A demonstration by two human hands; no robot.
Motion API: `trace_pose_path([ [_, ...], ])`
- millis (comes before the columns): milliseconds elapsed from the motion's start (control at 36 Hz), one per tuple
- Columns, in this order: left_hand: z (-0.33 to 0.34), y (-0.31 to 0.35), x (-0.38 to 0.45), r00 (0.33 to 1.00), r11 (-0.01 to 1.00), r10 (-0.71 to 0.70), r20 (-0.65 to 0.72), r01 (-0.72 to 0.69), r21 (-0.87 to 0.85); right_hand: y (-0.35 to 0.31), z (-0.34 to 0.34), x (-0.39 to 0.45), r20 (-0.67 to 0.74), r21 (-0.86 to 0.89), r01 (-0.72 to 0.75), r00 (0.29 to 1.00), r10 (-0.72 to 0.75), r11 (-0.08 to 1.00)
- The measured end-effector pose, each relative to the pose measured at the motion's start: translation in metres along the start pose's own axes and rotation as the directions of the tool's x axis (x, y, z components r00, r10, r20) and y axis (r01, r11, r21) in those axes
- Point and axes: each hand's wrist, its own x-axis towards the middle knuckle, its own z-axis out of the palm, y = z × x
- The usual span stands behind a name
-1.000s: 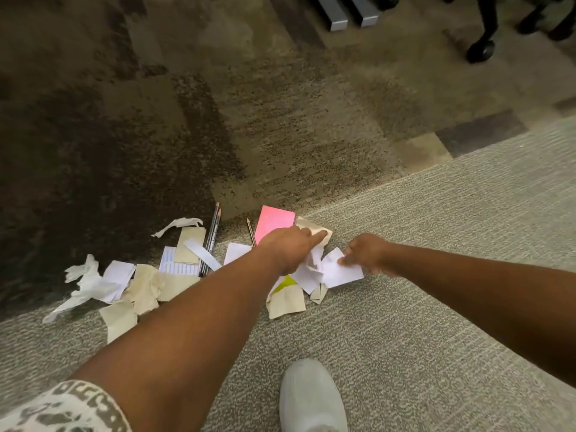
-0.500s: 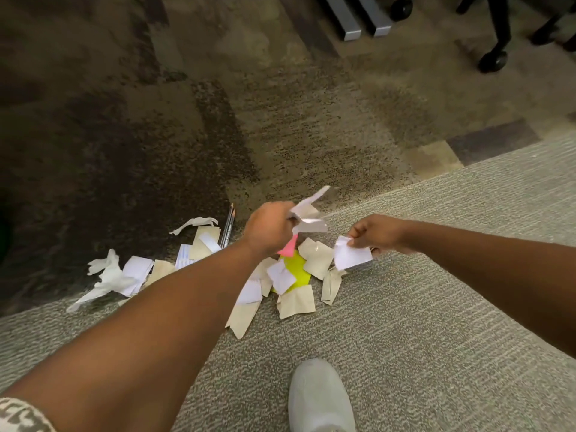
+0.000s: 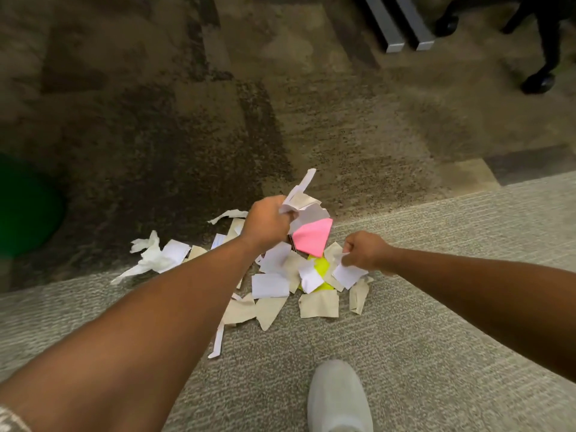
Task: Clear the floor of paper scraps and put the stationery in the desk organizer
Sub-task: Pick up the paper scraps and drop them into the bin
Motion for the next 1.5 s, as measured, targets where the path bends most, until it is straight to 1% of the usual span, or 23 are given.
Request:
trace_pose_path([
  [139, -0.013, -0.006, -0.003, 1.0, 1.0, -0.002, -0.027, 0.002, -0.009, -0.006, -0.001, -0.002, 0.031, -0.082, 0.013, 0.999, -0.01, 0.997],
  [222, -0.019, -0.007, -0.005, 0.999, 1.0, -0.004, -0.039, 0.004, -0.005, -0.006, 0.008, -0.005, 0.017, -0.184, 0.049, 0.999, -0.047, 0.982],
  [278, -0.021, -0.009, -0.006, 0.999, 1.0, -0.007, -0.042, 0.006, -0.014, -0.005, 0.015, -0.007, 0.033, -0.253, 0.072, 0.997, -0.065, 0.965],
  [361, -0.023, -0.011, -0.01, 0.999, 0.999, -0.021, -0.044, 0.02, -0.029, -0.007, 0.016, -0.008, 0.042, -0.28, 0.065, 0.998, -0.056, 0.958],
  [417, -0.025, -0.014, -0.012, 0.999, 0.999, -0.026, -0.048, 0.024, -0.03, -0.01, 0.009, -0.008, 0.051, -0.249, 0.063, 0.997, -0.052, 0.966],
  [472, -0.026, -0.016, -0.014, 0.998, 0.999, -0.025, -0.051, 0.024, -0.023, -0.012, -0.001, -0.005, 0.057, -0.181, 0.037, 0.998, -0.027, 0.983],
  [611, -0.032, -0.021, -0.02, 0.997, 0.999, -0.034, -0.063, 0.032, -0.043, -0.016, -0.029, 0.003, 0.08, 0.111, -0.016, 0.997, 0.007, 0.994],
  [694, -0.038, -0.023, -0.023, 0.996, 0.997, -0.048, -0.069, 0.044, -0.061, -0.02, -0.046, 0.006, 0.164, 0.226, -0.065, 0.986, 0.028, 0.972],
  [778, -0.047, -0.025, -0.027, 0.995, 0.993, -0.049, -0.085, 0.04, -0.107, -0.03, -0.064, 0.008, 0.256, 0.217, -0.066, 0.967, 0.008, 0.974],
  [833, -0.055, -0.025, -0.03, 0.993, 0.99, -0.052, -0.104, 0.037, -0.135, -0.042, -0.075, 0.005, 0.279, 0.2, -0.033, 0.96, -0.024, 0.979],
  [889, -0.064, -0.025, -0.033, 0.99, 0.989, -0.058, -0.125, 0.04, -0.143, -0.058, -0.086, 0.003, 0.289, 0.226, -0.007, 0.956, -0.06, 0.974],
  [1056, -0.098, -0.031, -0.041, 0.973, 0.989, -0.07, -0.218, 0.039, -0.142, -0.125, -0.102, 0.003, 0.222, 0.271, 0.117, 0.958, -0.181, 0.956],
  [1139, -0.119, -0.034, -0.046, 0.956, 0.99, -0.083, -0.283, 0.048, -0.129, -0.162, -0.102, 0.006, 0.203, 0.299, 0.165, 0.951, -0.232, 0.94],
  [1222, -0.141, -0.037, -0.054, 0.931, 0.987, -0.095, -0.353, 0.042, -0.155, -0.201, -0.099, 0.002, 0.156, 0.294, 0.209, 0.952, -0.263, 0.932],
  [1389, -0.188, -0.048, -0.07, 0.857, 0.984, -0.127, -0.5, 0.044, -0.174, -0.275, -0.089, -0.011, 0.04, 0.385, 0.264, 0.953, -0.302, 0.885],
  [1500, -0.224, -0.057, -0.08, 0.779, 0.989, -0.129, -0.614, 0.057, -0.136, -0.324, -0.079, -0.019, -0.022, 0.469, 0.295, 0.946, -0.322, 0.833],
])
